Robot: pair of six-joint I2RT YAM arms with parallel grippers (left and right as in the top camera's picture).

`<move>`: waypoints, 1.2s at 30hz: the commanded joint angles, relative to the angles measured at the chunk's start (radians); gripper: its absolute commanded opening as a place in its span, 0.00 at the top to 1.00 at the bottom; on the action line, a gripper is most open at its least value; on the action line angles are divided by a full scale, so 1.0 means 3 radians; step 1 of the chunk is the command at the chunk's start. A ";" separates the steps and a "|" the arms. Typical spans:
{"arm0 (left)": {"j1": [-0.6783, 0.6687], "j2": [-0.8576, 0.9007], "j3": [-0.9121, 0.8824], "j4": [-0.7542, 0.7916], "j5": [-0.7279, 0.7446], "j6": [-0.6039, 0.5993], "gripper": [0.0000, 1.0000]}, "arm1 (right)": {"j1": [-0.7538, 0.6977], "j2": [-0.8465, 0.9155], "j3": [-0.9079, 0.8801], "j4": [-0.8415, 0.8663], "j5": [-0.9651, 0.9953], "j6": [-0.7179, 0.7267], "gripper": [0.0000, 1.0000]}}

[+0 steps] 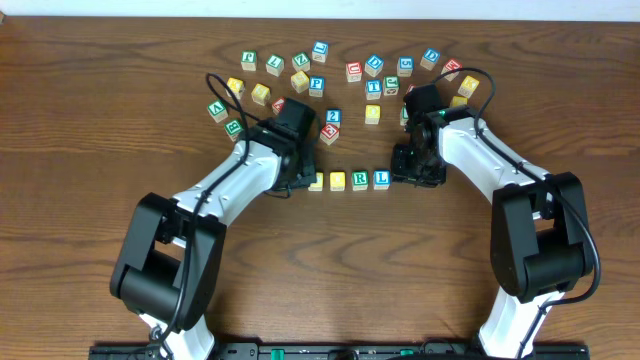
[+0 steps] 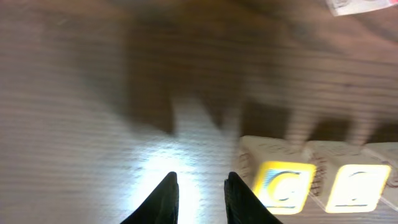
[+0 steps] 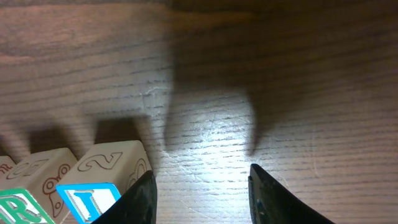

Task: Spell out CORL

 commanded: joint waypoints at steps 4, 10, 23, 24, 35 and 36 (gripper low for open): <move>-0.0078 0.0045 -0.0033 0.0060 -0.0005 -0.0069 0.75 | 0.0014 0.0029 -0.0048 0.0031 0.0009 0.0061 0.58; -0.0078 0.0045 -0.0033 0.0058 -0.0004 -0.0069 0.75 | 0.0017 0.0029 -0.0053 0.0031 -0.0024 0.0051 0.58; 0.0020 -0.0003 0.0037 0.0024 0.0038 0.0139 0.78 | 0.0023 0.0029 -0.0089 0.0061 -0.0024 0.0024 0.57; 0.0020 0.0000 0.0037 0.0023 0.0064 0.0153 0.78 | 0.0024 0.0028 -0.0089 0.0062 -0.0024 0.0024 0.57; 0.0018 0.0036 0.0031 0.0075 0.0056 0.0189 0.78 | 0.0036 0.0029 -0.0090 0.0080 -0.0024 0.0024 0.56; 0.0018 0.0038 0.0031 0.0088 0.0053 0.0197 0.78 | 0.0036 0.0028 -0.0090 0.0081 -0.0024 0.0023 0.56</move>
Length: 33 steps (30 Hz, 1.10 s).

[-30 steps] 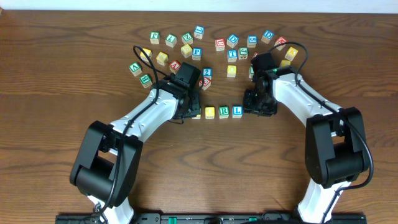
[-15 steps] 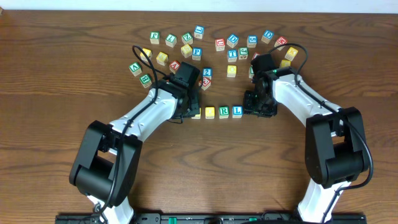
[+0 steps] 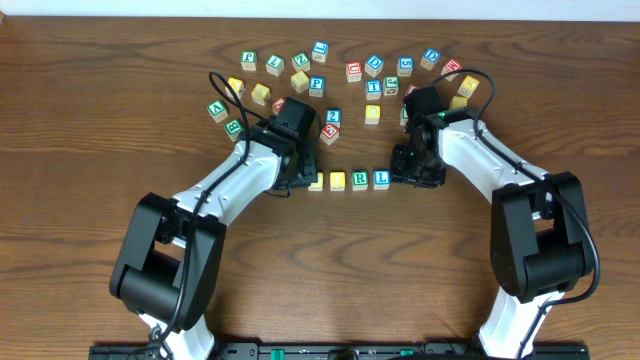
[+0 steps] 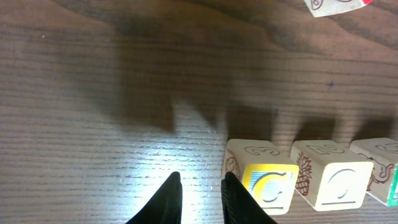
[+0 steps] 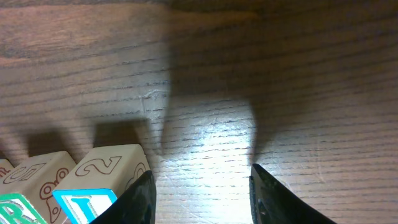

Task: Spell out CORL

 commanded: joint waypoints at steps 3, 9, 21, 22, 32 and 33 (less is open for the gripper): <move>0.0005 0.0039 0.0031 0.0055 -0.0009 0.0078 0.78 | 0.0036 0.0029 -0.0039 0.0006 -0.0010 0.0010 0.56; 0.0041 0.0039 0.0031 0.0045 -0.0010 0.0360 0.78 | 0.0036 0.0029 -0.0039 0.0005 -0.0010 0.0010 0.56; 0.0074 0.0043 0.0024 0.0046 -0.0006 0.0292 0.78 | 0.0043 0.0029 -0.0039 0.0009 -0.0010 0.0010 0.55; 0.0072 0.0045 0.0022 0.0053 -0.0005 0.0292 0.78 | 0.0046 0.0028 -0.0039 0.0008 -0.0010 0.0009 0.55; 0.0074 0.0053 -0.0029 0.0081 -0.0008 -0.0066 0.78 | 0.0057 0.0028 -0.0039 0.0009 -0.0010 -0.0015 0.55; 0.0074 0.0057 -0.0029 0.0086 -0.0006 -0.0093 0.78 | 0.0057 0.0029 -0.0039 0.0008 -0.0010 -0.0015 0.55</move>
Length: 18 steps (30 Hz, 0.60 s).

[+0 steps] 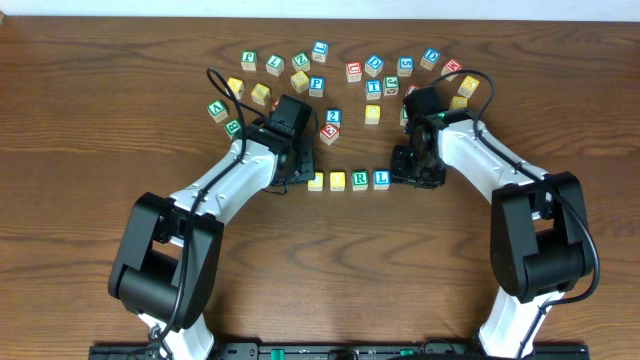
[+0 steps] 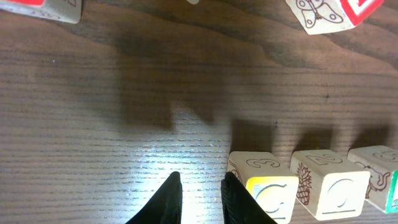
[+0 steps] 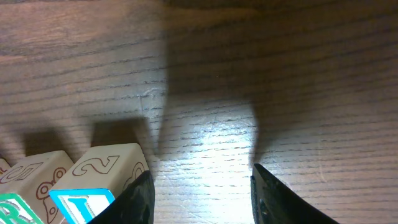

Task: Spell out CORL

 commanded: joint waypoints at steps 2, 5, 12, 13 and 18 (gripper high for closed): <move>0.0015 0.0067 -0.0029 0.0013 -0.0008 -0.0179 0.78 | 0.0055 0.0028 -0.0025 0.0006 -0.0010 -0.0014 0.55; 0.0015 0.0090 -0.0029 0.0011 -0.0008 -0.0179 0.78 | 0.0055 0.0028 -0.0025 0.0006 -0.0010 -0.0014 0.55; 0.0015 0.0113 -0.0029 0.0010 -0.0006 -0.0179 0.78 | 0.0056 0.0028 -0.0025 0.0008 -0.0010 -0.0014 0.55; 0.0015 0.0113 -0.0029 0.0010 -0.0006 -0.0179 0.78 | 0.0056 0.0029 -0.0025 0.0009 -0.0010 -0.0015 0.55; 0.0015 0.0113 -0.0029 0.0013 -0.0006 -0.0178 0.78 | 0.0088 0.0029 -0.0025 0.0066 -0.0064 -0.0100 0.55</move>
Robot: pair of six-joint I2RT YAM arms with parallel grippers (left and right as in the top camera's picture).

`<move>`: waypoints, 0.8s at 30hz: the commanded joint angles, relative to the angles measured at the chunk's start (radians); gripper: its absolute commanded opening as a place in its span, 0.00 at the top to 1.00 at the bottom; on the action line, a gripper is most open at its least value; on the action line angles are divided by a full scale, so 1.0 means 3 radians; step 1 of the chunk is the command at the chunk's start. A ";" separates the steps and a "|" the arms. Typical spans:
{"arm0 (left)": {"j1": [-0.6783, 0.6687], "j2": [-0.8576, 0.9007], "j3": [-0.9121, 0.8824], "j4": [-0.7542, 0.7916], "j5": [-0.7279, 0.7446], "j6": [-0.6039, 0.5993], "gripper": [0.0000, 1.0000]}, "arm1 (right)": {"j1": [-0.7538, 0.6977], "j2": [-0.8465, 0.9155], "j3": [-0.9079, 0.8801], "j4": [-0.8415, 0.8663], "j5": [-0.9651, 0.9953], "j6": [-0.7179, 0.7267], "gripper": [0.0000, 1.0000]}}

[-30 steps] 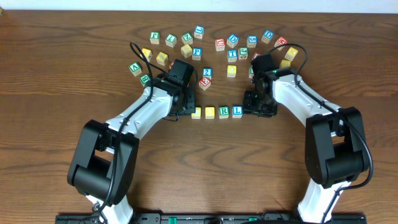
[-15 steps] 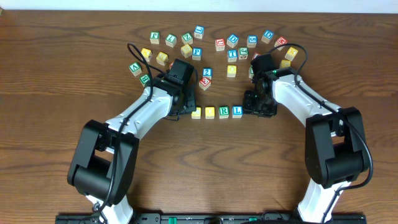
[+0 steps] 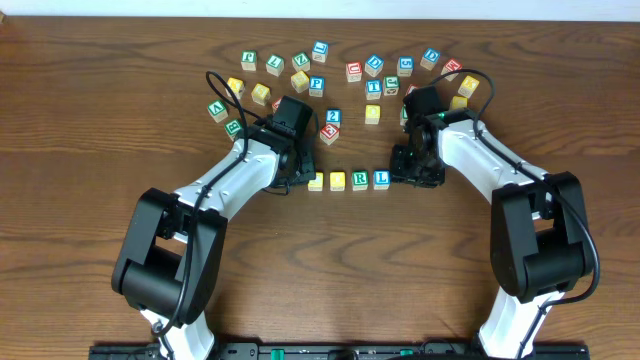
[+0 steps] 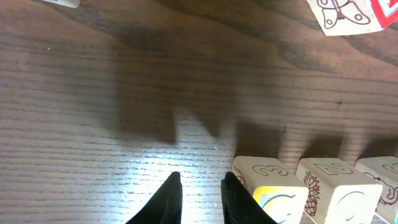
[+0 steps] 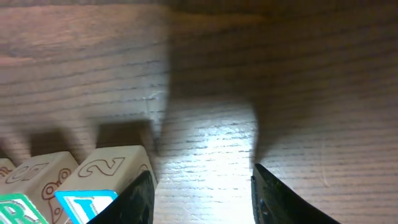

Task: Spell out CORL

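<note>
Four blocks stand in a row on the table: yellow C (image 3: 316, 181), yellow O (image 3: 338, 180), green R (image 3: 360, 180), blue L (image 3: 381, 179). My left gripper (image 3: 300, 177) is just left of the C. Its fingers are narrowly open over bare wood (image 4: 200, 190), and the C block (image 4: 273, 190) is right beside the right finger. My right gripper (image 3: 404, 174) is at the L end of the row. It is wide open (image 5: 202, 186) over bare wood, with the L block (image 5: 102, 180) against its left finger.
Several loose letter blocks lie in an arc at the back of the table (image 3: 316, 85). The nearest are a blue and red pair (image 3: 331, 125) behind the row. A butterfly-printed block (image 4: 345, 12) shows at the top of the left wrist view.
In the left wrist view the C and O blocks sit slightly lower and further right. The red block at the top left has nearly left the frame. The right gripper has not moved.
The C, O, R and L blocks stood in their row at every moment. The left gripper stayed narrowly open beside the C, shifting a little each time. The right gripper stayed wide open beside the L.
</note>
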 commanded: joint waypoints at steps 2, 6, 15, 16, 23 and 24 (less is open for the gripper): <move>0.0015 0.0042 -0.0029 0.0001 -0.0006 -0.0031 0.78 | 0.0108 0.0029 -0.0025 0.0042 -0.0034 -0.0060 0.54; 0.0015 0.0042 -0.0029 0.0001 -0.0006 -0.0031 0.78 | 0.0161 0.0029 -0.0025 0.0057 -0.0033 -0.0060 0.54; 0.0015 0.0042 -0.0029 0.0000 -0.0006 -0.0032 0.78 | 0.0186 0.0028 -0.0025 0.0093 -0.0034 -0.0060 0.53; 0.0015 0.0042 -0.0029 0.0000 -0.0006 -0.0032 0.78 | 0.0186 0.0028 -0.0025 0.0103 -0.0038 -0.0060 0.53; 0.0015 0.0042 -0.0029 0.0000 -0.0006 -0.0032 0.78 | 0.0188 0.0029 -0.0025 0.0150 -0.0126 -0.0092 0.53; 0.0015 0.0042 -0.0029 0.0000 -0.0006 -0.0032 0.78 | 0.0195 0.0028 -0.0025 0.0154 -0.0139 -0.0112 0.53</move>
